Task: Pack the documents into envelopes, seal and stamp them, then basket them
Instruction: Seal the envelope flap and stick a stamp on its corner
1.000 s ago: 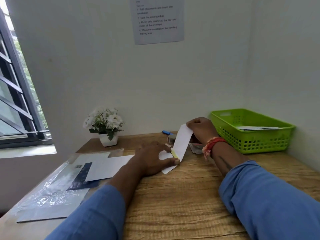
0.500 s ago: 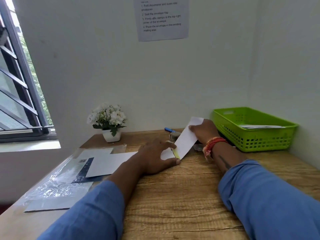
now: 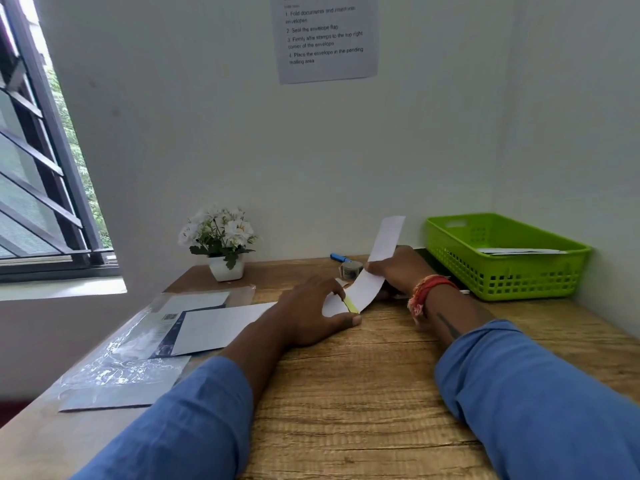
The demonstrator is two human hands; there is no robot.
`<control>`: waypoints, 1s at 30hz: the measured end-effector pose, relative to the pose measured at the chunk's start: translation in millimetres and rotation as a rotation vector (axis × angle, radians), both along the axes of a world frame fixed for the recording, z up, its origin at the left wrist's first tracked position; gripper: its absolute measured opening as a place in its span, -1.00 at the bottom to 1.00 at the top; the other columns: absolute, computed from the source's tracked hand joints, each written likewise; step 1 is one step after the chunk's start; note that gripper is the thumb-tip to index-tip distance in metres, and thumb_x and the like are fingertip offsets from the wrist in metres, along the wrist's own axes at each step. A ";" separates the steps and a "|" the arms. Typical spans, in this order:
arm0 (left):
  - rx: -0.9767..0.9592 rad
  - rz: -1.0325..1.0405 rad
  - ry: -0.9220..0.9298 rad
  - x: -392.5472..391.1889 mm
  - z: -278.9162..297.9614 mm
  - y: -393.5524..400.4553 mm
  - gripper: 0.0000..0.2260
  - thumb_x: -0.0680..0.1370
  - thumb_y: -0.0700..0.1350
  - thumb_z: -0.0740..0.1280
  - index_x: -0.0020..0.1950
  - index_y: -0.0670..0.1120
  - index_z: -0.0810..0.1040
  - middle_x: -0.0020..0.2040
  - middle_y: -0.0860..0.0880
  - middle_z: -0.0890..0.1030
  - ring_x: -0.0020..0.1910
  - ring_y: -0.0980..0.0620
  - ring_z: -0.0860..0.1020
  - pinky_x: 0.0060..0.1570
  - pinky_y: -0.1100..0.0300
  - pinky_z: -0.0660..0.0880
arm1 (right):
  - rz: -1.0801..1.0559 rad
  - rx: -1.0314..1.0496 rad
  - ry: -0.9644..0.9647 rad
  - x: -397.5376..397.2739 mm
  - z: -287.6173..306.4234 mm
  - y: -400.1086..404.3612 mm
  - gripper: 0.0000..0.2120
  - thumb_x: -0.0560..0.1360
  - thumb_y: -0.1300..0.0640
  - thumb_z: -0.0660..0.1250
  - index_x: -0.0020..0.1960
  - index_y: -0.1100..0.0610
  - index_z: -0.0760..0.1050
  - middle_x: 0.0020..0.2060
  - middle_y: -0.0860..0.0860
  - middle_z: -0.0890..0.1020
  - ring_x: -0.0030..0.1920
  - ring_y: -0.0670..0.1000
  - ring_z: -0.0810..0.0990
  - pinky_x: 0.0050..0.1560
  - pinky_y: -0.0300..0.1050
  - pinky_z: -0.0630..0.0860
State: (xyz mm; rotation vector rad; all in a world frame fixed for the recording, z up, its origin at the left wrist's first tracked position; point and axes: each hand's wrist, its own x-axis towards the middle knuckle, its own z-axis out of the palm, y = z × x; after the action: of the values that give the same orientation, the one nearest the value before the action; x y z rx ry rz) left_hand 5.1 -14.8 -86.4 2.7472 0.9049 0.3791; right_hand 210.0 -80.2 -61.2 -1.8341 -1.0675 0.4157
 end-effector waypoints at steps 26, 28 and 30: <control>0.067 -0.011 -0.171 -3.1 0.1 3.3 -0.45 0.40 0.43 0.38 0.25 0.19 0.37 0.34 0.13 0.44 0.22 0.11 0.40 0.21 0.06 0.44 | 0.061 -0.004 0.069 1.6 6.5 -11.4 -0.78 0.53 0.24 0.34 0.14 0.31 0.56 -0.51 0.06 0.64 -0.52 0.03 0.58 -0.37 -0.10 0.58; 0.049 -0.011 -0.176 -3.1 0.9 1.7 -0.42 0.41 0.40 0.40 0.31 0.19 0.34 0.38 0.14 0.41 0.24 0.11 0.39 0.24 0.04 0.43 | 0.048 -0.011 0.045 3.0 7.5 -11.6 -0.76 0.53 0.24 0.34 0.16 0.31 0.55 -0.54 0.04 0.63 -0.52 0.02 0.58 -0.36 -0.10 0.59; 0.045 -0.029 -0.189 -2.7 0.1 2.0 -0.37 0.40 0.40 0.40 0.36 0.23 0.28 0.43 0.16 0.36 0.30 0.11 0.38 0.31 -0.02 0.42 | 0.059 -0.031 0.034 2.2 8.5 -12.6 -0.74 0.53 0.23 0.35 0.18 0.32 0.54 -0.50 0.05 0.65 -0.51 0.02 0.58 -0.35 -0.10 0.58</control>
State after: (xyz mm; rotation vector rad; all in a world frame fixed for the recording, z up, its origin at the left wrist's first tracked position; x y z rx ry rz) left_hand 2.4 -12.9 -86.2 2.7042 0.8174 0.6486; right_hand 212.2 -92.9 -52.7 -1.8198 -1.1000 0.4988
